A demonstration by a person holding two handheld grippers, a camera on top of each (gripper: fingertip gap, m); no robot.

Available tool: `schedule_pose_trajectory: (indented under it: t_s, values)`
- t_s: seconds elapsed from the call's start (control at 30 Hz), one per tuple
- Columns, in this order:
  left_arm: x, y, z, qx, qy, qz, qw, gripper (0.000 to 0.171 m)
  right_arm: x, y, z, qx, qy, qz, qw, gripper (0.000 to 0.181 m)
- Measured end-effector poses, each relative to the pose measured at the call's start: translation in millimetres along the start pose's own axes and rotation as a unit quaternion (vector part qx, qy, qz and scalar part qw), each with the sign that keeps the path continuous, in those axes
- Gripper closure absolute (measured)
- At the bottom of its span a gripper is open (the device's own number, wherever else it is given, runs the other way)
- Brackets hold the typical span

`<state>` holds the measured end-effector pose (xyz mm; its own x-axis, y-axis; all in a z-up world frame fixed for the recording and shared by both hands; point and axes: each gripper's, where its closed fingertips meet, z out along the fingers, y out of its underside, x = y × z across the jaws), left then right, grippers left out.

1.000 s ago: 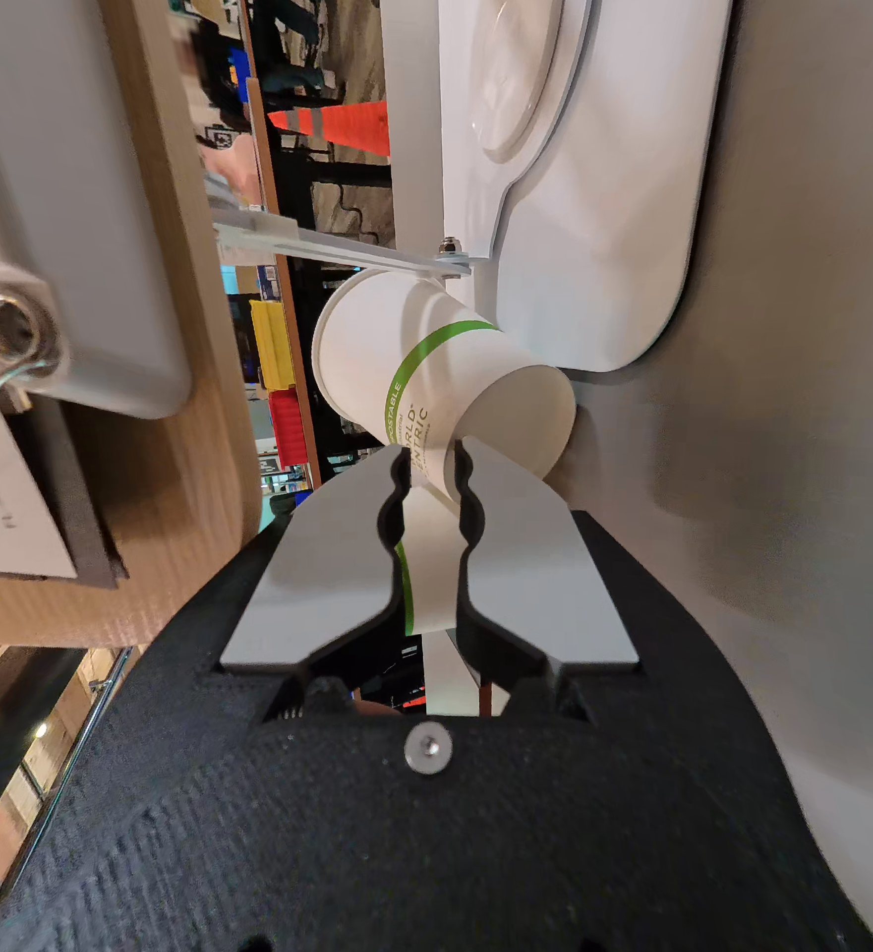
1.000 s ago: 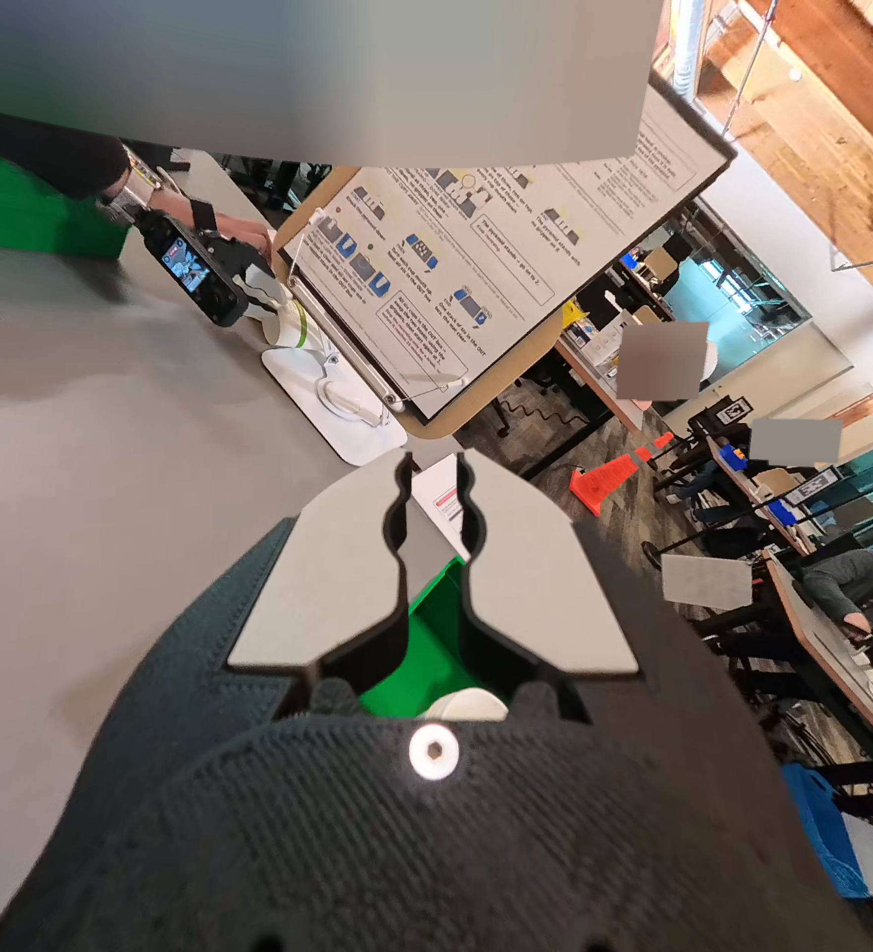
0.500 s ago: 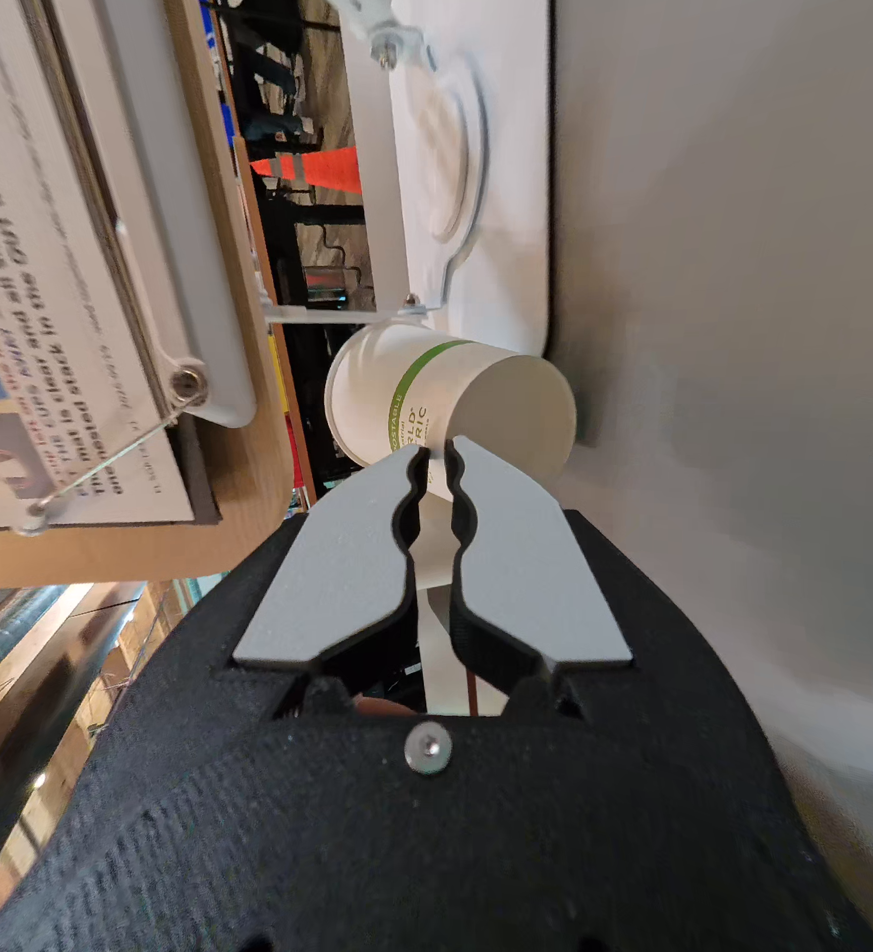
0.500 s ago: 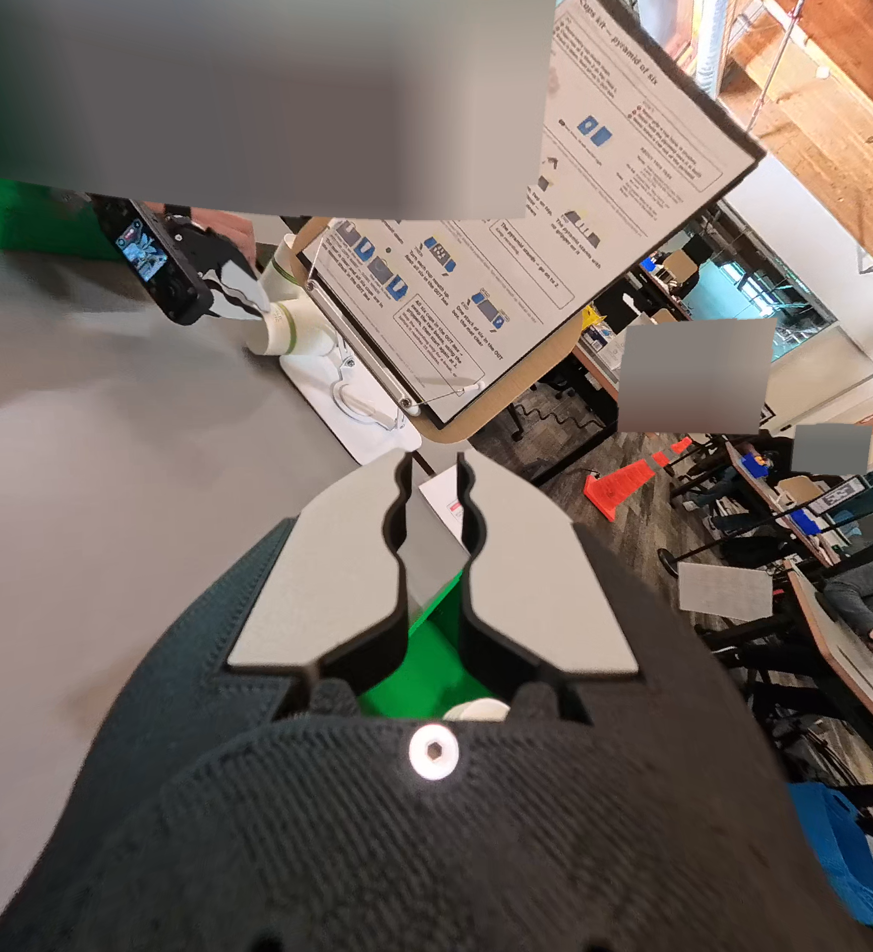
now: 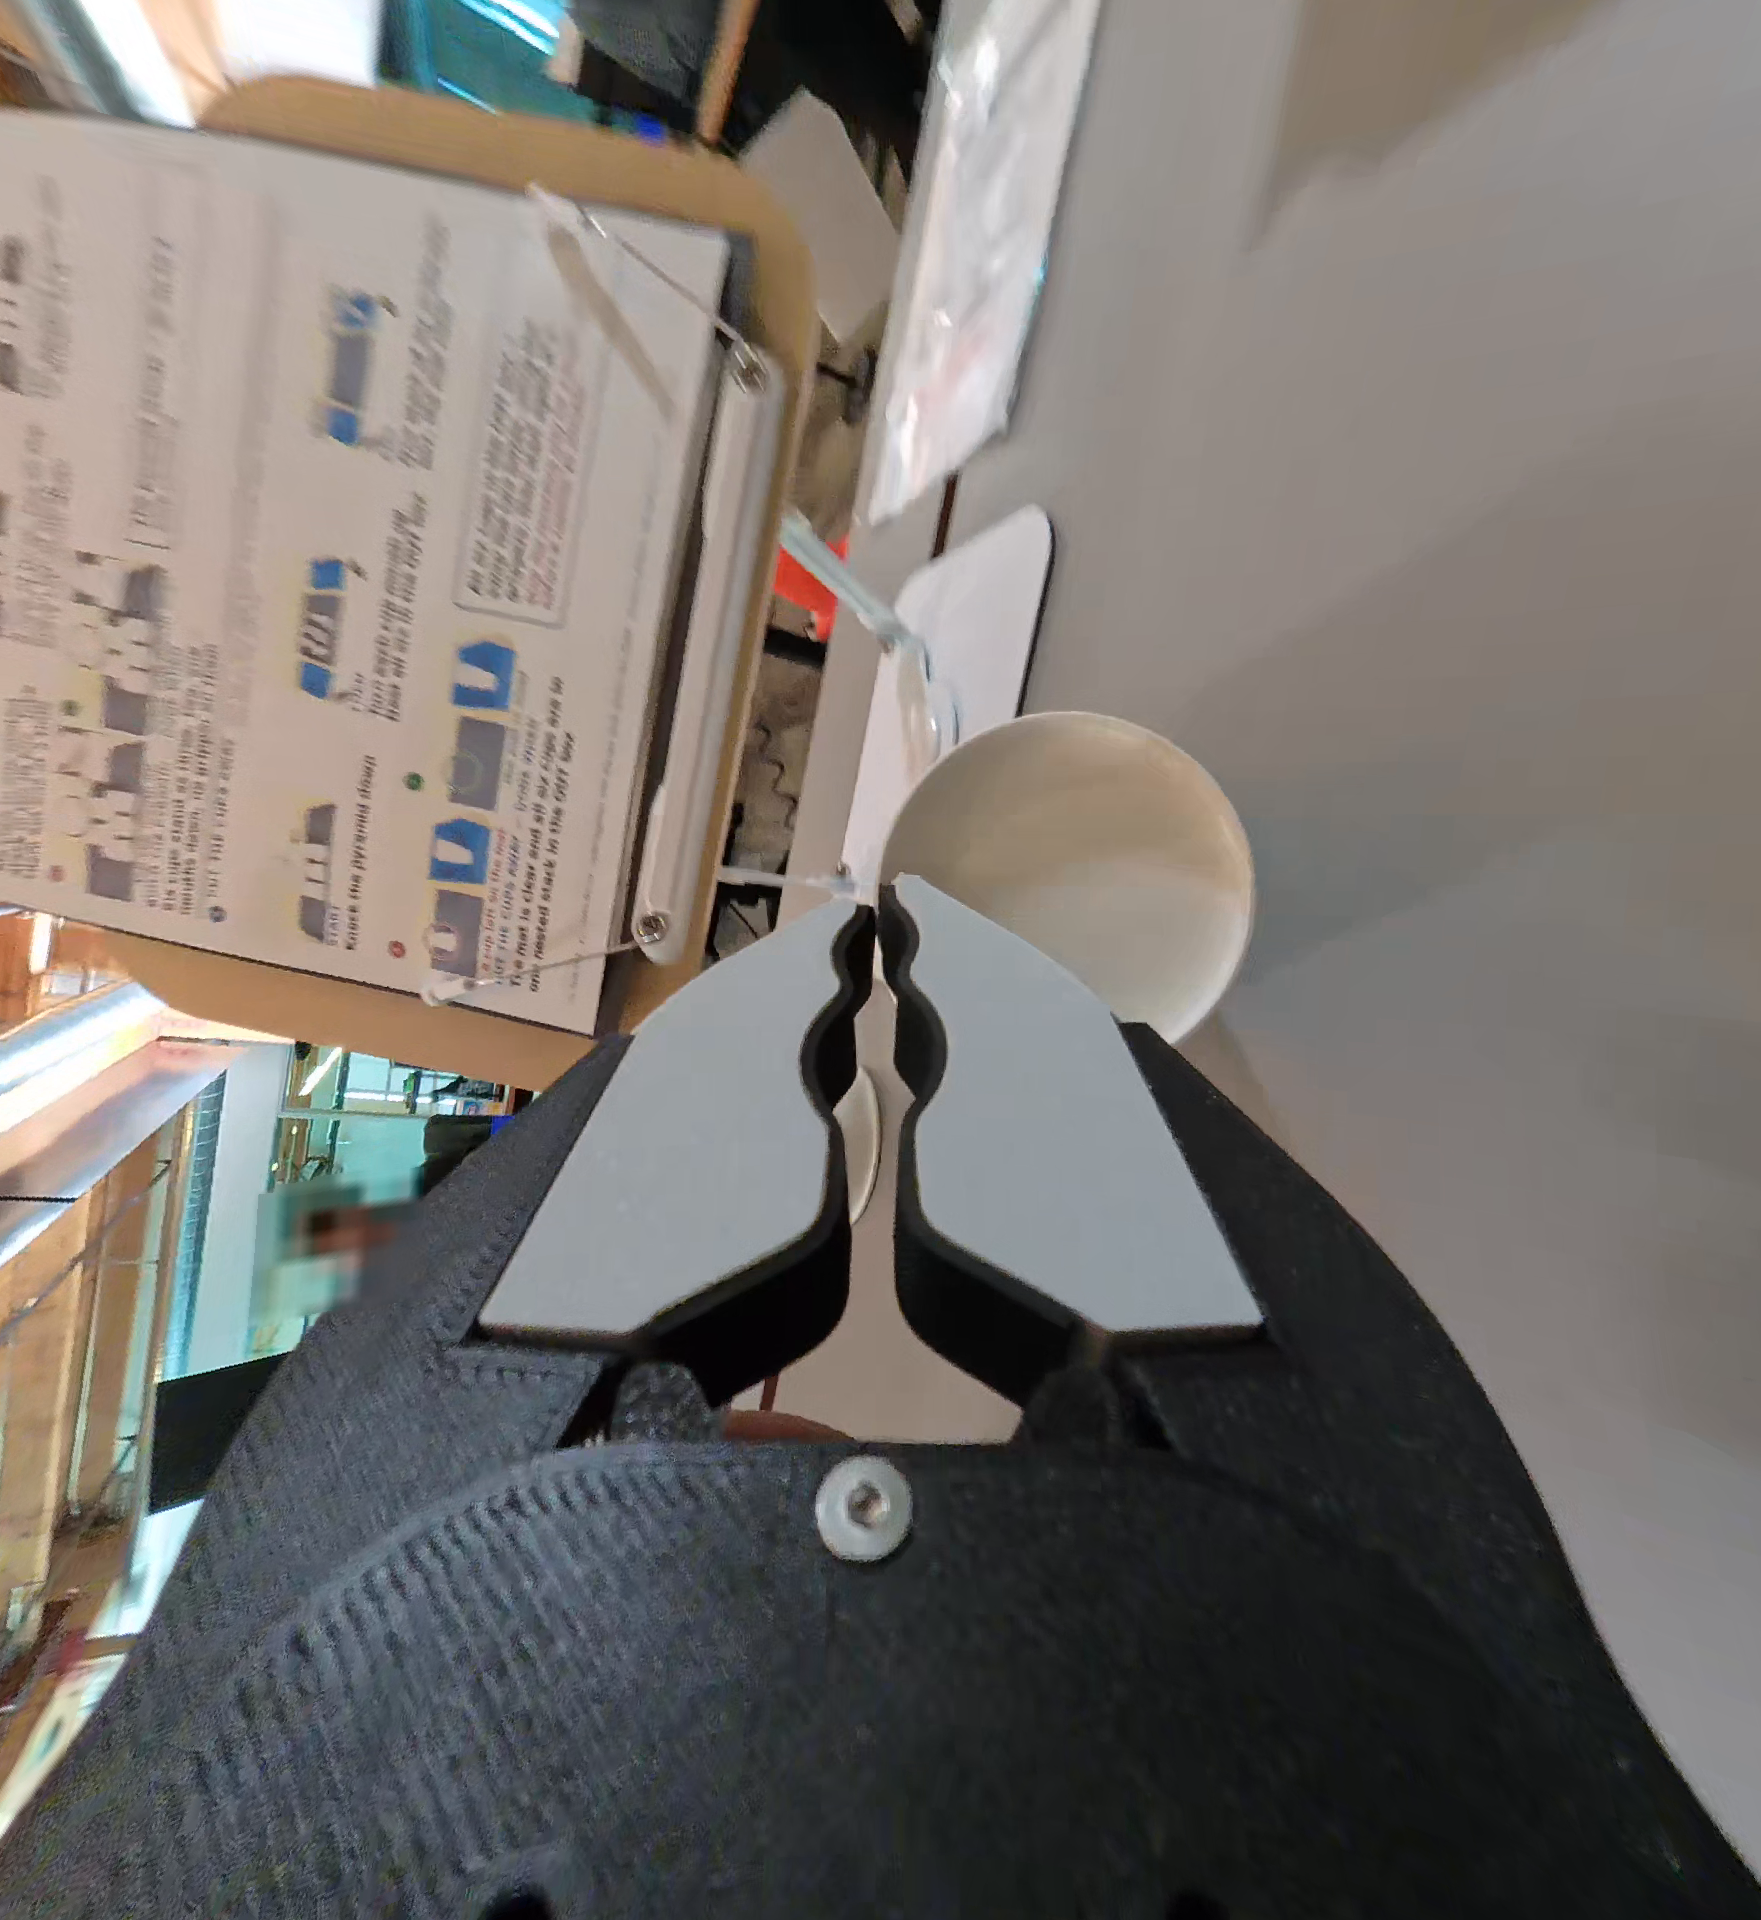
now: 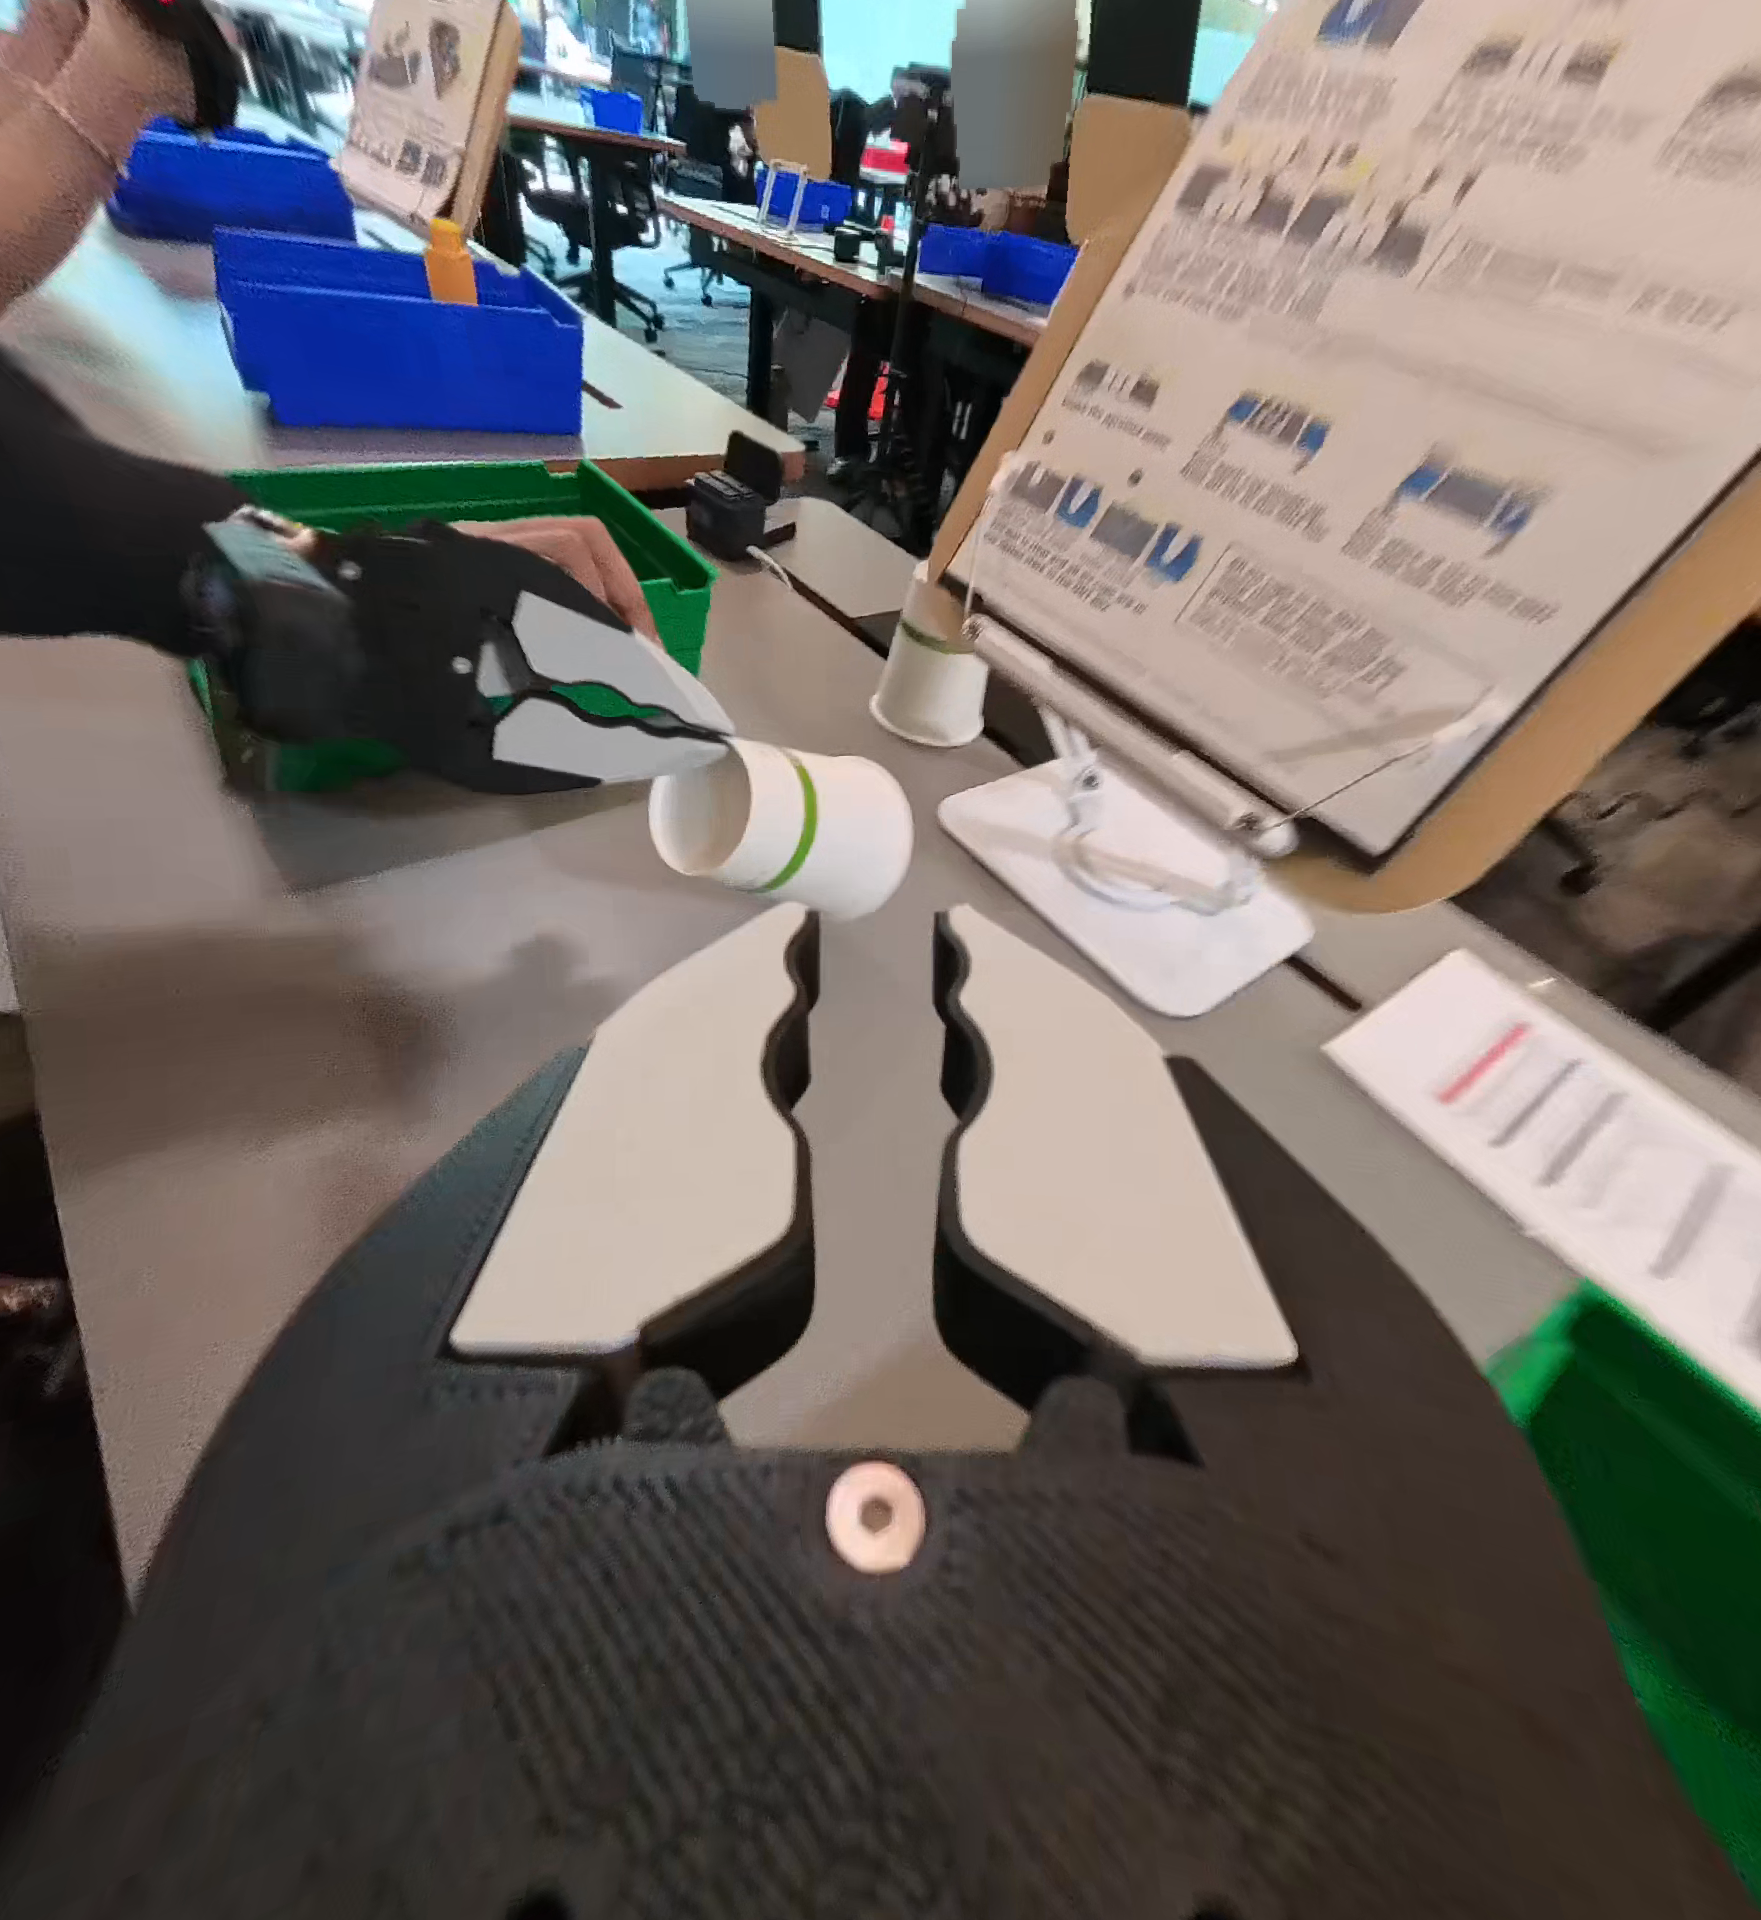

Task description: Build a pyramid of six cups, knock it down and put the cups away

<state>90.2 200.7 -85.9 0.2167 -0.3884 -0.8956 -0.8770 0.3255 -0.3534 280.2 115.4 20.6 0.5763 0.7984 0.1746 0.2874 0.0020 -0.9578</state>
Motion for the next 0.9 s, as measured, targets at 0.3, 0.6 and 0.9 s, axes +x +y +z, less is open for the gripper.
schedule_pose_trajectory:
  t_s: [0.3, 0.6, 0.9]
  values:
    - [2, -43, -49, 0.073, -0.09, -0.213, 0.97, 0.169, -77, 105, 83, -0.002, -0.072, 0.343, 0.937, 0.132]
    - [4, -98, -100, 0.163, -0.176, -0.279, 0.93, 0.169, -83, 80, 78, 0.125, -0.143, 0.609, 0.77, 0.1]
    - [11, -119, -134, 0.203, -0.191, -0.312, 0.908, 0.169, -90, 51, 76, 0.166, -0.267, 0.69, 0.652, 0.094]
